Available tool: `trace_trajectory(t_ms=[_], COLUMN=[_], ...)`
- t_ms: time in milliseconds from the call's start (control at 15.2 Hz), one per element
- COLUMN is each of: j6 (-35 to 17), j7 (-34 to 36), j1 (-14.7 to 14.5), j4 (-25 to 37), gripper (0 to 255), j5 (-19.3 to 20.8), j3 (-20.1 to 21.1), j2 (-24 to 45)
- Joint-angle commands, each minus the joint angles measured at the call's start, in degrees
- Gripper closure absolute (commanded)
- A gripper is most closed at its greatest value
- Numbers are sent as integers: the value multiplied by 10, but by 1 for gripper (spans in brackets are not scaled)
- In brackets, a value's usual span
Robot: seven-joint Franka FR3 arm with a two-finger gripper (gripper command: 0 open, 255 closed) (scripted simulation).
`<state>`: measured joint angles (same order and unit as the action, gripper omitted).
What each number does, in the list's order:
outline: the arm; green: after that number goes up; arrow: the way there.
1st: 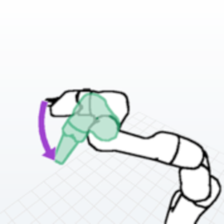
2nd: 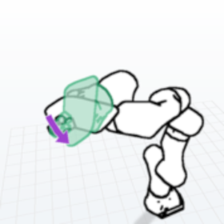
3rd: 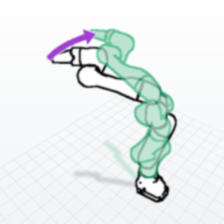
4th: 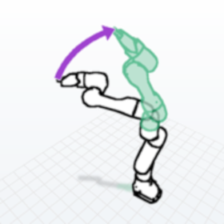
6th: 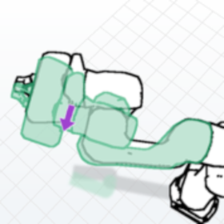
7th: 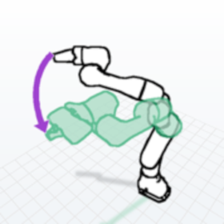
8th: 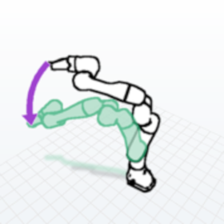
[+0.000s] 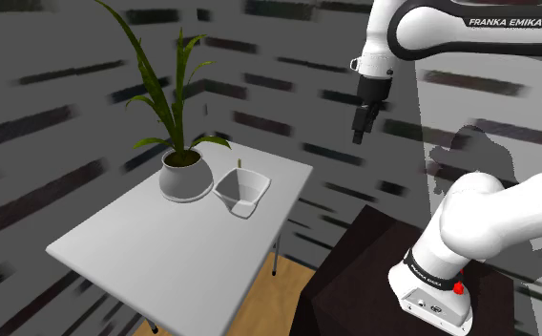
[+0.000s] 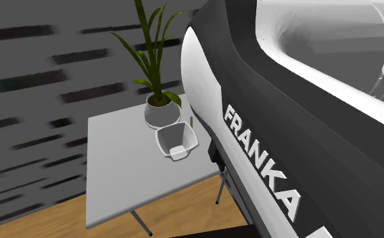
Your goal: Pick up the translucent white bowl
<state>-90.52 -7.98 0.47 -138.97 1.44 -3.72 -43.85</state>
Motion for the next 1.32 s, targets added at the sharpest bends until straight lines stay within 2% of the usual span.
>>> trace_trajectory(t_ms=[0, 594, 1254], j6=[0, -166, -298], j7=[0, -18, -45], j1=[0, -18, -36], j4=[0, 16, 110], gripper=[0, 0, 0], j5=[0, -12, -36], j3=[0, -5, -6], j2=[0, 172, 388])
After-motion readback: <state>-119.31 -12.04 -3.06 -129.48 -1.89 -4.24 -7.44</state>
